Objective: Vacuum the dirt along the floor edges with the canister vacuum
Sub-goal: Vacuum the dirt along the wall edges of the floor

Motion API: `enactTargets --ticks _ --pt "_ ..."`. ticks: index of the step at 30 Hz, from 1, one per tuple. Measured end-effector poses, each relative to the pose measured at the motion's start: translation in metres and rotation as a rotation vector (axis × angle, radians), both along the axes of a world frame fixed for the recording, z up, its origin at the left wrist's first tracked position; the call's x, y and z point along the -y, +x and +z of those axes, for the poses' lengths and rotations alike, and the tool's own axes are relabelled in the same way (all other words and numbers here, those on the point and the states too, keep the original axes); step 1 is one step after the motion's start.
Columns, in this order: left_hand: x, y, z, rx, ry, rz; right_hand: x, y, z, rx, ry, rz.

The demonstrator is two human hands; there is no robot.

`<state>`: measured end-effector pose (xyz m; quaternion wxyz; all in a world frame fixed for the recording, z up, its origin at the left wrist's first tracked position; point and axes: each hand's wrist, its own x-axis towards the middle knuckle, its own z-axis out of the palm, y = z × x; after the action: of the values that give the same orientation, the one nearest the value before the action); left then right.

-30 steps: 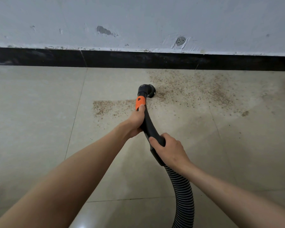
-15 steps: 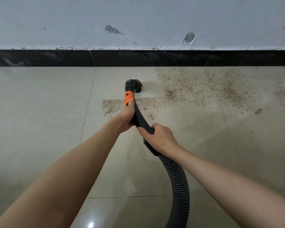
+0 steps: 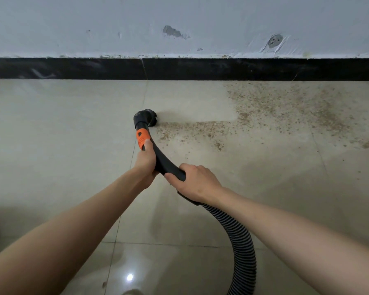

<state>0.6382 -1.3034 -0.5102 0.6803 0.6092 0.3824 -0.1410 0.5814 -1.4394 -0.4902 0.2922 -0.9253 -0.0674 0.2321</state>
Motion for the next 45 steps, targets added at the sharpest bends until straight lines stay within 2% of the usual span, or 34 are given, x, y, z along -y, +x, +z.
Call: enactTargets --ticks 6,12,18,26,37,45 --pt "0.016 -0.022 -0.009 -0.005 0.042 0.005 0.017 -0.018 -0.005 -0.019 0.022 -0.003" --pt "0.041 -0.035 -0.01 -0.022 0.044 -0.049 0.037 -0.027 -0.006 -0.078 -0.034 -0.036" --pt "0.059 -0.031 -0.004 -0.035 0.027 -0.114 0.047 -0.023 -0.002 -0.15 -0.003 -0.073" --pt "0.086 -0.032 -0.005 -0.042 -0.044 -0.211 0.066 -0.039 0.001 -0.127 -0.052 -0.161" --pt "0.146 -0.034 -0.004 0.003 -0.029 -0.426 0.106 -0.053 -0.005 -0.119 -0.127 -0.374" --pt "0.166 -0.036 -0.01 0.022 -0.02 -0.455 0.119 -0.057 -0.013 -0.097 -0.134 -0.416"
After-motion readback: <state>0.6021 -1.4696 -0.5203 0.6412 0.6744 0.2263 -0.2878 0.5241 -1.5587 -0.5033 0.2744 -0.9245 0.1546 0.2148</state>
